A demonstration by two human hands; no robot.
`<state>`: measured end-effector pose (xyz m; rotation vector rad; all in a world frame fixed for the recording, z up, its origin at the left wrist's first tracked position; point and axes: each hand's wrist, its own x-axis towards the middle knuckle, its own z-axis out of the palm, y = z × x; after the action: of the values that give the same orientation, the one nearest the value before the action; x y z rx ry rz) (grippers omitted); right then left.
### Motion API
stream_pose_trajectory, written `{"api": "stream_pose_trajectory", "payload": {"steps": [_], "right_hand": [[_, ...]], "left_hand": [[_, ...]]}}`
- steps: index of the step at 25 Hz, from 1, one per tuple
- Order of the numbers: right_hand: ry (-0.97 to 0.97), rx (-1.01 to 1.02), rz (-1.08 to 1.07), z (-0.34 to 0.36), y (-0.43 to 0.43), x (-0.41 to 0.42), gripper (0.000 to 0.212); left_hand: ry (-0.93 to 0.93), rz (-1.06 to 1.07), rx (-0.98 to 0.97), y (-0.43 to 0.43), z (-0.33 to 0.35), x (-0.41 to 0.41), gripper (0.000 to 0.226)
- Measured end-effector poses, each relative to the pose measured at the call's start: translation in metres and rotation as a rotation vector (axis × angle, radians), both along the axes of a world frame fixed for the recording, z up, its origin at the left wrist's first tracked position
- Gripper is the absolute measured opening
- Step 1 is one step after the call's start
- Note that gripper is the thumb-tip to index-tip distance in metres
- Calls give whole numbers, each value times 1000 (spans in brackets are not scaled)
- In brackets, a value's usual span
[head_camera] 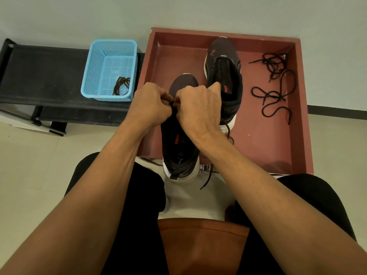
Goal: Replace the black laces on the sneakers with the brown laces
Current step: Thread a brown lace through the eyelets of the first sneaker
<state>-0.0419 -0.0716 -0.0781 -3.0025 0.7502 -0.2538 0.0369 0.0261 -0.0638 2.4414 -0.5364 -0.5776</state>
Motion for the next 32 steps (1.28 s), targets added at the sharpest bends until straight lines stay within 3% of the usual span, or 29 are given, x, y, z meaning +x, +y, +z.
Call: {"api": "stream_pose_trajectory", "payload": {"steps": [6, 13, 20, 25, 30, 32], "right_hand": [[-35, 46, 4, -3, -3, -1, 13], [-98, 76, 13, -3, -5, -7, 11], [-118, 115, 80, -2, -6, -9, 16], [-87, 37, 58, -6, -4, -9, 26], [-76, 24, 48, -6, -4, -9, 20], [-73, 23, 48, -7, -4, -9, 19]], "left_hand": [[86, 79, -124, 6, -11, 11, 17], [-16, 36, -32, 0, -8, 13, 13], [-24, 88, 28, 6, 7, 14, 20], [-47, 159, -52, 9, 6, 15, 24], [-57, 259, -138, 17, 5, 28, 37], [-105, 296, -145, 22, 3, 32, 31]]}}
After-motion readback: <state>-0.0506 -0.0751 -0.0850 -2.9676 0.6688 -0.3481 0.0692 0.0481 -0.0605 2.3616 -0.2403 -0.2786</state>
